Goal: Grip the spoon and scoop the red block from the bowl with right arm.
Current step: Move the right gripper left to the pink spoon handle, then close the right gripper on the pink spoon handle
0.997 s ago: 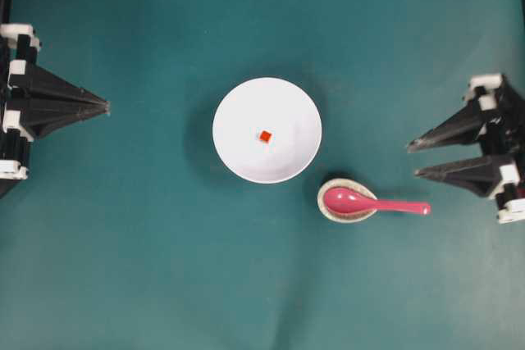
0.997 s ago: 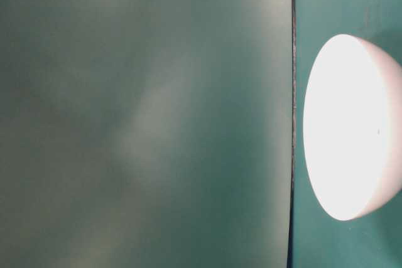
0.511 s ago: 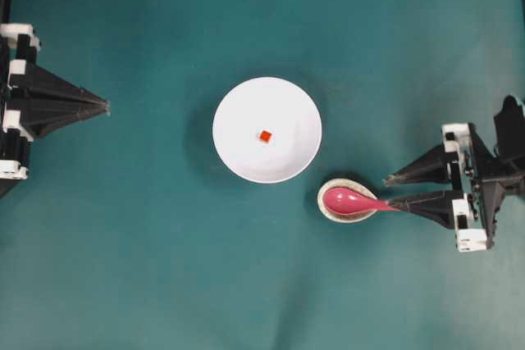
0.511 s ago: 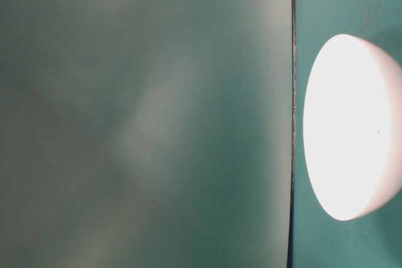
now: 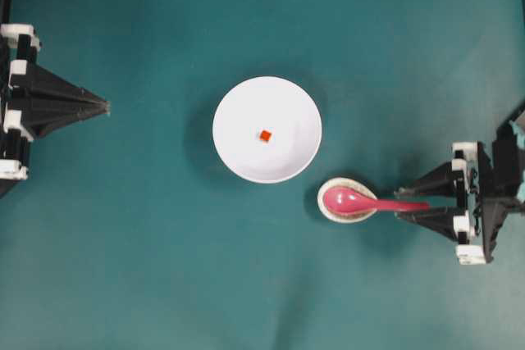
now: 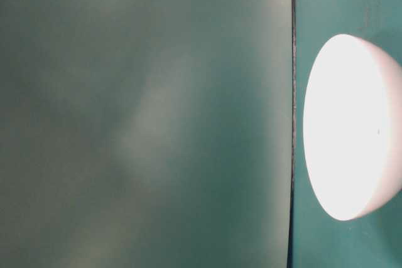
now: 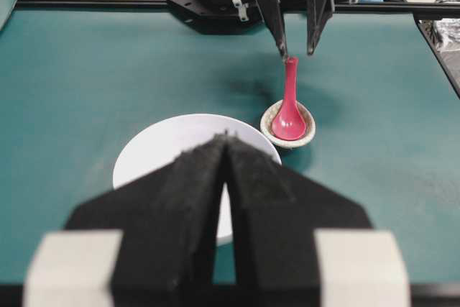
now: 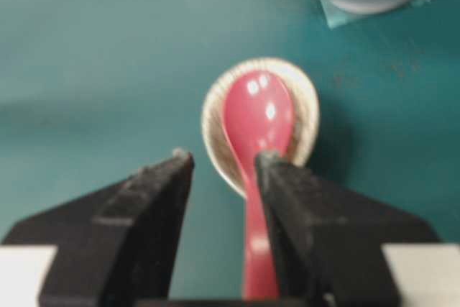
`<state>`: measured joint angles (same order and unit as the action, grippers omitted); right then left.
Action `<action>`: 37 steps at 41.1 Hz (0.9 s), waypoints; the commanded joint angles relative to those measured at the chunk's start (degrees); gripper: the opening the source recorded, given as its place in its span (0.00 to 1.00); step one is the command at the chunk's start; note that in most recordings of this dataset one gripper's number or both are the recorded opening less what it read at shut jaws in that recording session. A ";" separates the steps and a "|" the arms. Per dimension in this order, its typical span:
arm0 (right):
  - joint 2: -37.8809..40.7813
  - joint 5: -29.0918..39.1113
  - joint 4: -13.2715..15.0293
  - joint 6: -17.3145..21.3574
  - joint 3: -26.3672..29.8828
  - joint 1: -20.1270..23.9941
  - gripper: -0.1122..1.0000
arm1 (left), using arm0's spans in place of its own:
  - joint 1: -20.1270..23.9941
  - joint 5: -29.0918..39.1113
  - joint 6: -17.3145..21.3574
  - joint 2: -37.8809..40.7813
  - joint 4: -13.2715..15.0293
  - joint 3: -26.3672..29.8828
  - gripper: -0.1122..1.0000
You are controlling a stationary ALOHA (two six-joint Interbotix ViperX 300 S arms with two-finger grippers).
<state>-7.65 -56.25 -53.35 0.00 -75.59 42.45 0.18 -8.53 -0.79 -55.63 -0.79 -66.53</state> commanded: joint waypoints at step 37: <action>8.88 -1.05 0.00 0.00 0.09 2.02 0.53 | -0.09 0.18 0.09 0.18 -0.18 1.49 0.10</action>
<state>1.58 -56.60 -53.44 -0.09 -75.76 44.03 0.18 -8.17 -0.70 -55.63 -0.88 -66.53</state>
